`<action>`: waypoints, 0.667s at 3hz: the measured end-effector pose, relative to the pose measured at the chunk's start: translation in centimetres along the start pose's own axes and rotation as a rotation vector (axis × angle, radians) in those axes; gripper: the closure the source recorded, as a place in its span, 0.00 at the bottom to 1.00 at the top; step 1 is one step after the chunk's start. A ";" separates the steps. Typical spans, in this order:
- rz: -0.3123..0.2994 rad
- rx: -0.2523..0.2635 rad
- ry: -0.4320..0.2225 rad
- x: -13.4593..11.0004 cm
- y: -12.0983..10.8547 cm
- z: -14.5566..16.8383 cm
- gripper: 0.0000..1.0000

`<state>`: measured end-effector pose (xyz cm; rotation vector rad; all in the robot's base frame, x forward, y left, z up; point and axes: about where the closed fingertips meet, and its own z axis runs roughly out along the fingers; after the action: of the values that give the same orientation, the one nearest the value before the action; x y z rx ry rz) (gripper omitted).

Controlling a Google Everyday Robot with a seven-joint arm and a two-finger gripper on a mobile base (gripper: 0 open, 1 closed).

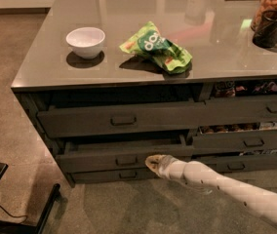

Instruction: Close middle drawer

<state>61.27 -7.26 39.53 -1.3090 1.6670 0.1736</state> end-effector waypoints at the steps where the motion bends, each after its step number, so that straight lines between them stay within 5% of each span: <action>1: -0.014 -0.013 0.006 -0.4 -1.0 1.8 1.00; 2: -0.023 -0.021 0.009 -1.0 -2.4 3.8 1.00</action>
Offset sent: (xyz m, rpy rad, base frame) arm 0.0481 0.0194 -0.0027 -0.0336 0.0060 0.0248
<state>65.42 -5.26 39.32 -1.3458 1.6611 0.1720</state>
